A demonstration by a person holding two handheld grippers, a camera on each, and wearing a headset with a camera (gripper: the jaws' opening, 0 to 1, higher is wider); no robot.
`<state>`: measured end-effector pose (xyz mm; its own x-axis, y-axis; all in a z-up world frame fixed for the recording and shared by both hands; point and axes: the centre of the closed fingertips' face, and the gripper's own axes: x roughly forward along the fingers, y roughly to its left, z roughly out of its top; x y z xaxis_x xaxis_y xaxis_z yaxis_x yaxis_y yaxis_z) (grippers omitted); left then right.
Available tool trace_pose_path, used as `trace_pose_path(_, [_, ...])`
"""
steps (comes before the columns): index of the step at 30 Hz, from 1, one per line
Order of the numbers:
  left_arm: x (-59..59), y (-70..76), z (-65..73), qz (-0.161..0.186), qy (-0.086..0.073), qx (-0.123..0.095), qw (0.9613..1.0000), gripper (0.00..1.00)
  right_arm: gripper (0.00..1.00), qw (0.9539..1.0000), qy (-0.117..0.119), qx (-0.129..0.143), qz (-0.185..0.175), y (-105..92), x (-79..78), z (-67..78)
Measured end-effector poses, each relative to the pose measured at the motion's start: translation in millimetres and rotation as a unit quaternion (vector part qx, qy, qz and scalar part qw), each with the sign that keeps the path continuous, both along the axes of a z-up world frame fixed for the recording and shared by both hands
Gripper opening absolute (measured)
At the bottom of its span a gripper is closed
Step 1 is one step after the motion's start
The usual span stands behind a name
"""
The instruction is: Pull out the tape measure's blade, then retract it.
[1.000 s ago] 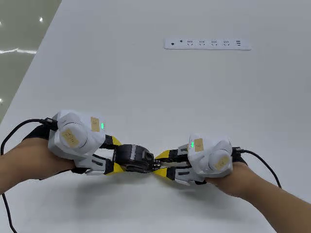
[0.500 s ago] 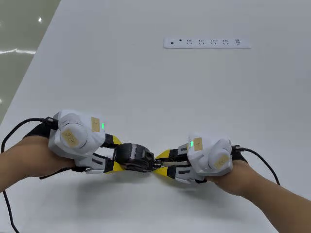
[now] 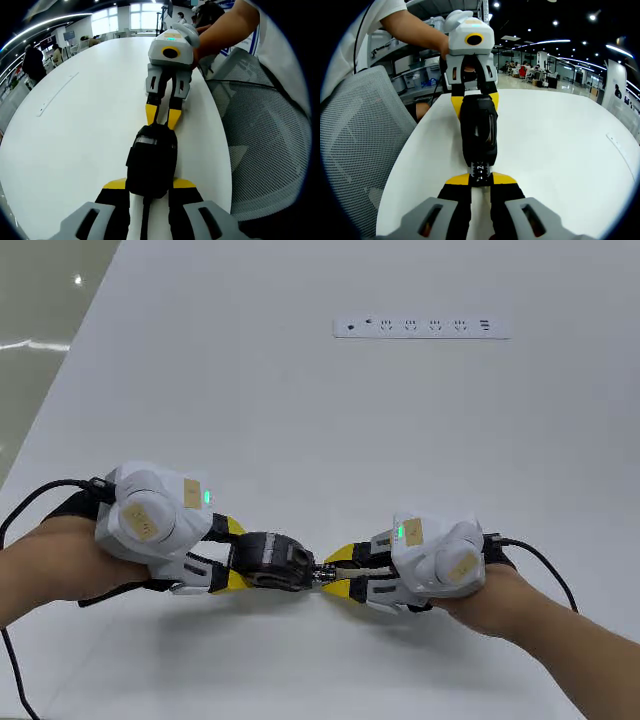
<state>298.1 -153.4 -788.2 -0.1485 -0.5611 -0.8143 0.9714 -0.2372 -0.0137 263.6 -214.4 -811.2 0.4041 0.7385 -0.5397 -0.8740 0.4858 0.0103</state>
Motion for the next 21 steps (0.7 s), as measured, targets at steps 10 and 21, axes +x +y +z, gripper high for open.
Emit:
trace_pose_path(10, [0.4, 0.1, 0.3, 0.004, 0.003, 0.000, 1.0000, 0.26, 0.11, 0.9999, -0.004, -0.012, -0.001, -13.3, -5.3, 4.9])
trace_pose_path(21, [-0.4, -1.1, 1.1, 0.007, 0.004, 0.001, 1.0000, 0.26, 0.11, 0.9997, -0.001, -0.025, -0.003, -31.2, -13.5, 6.2])
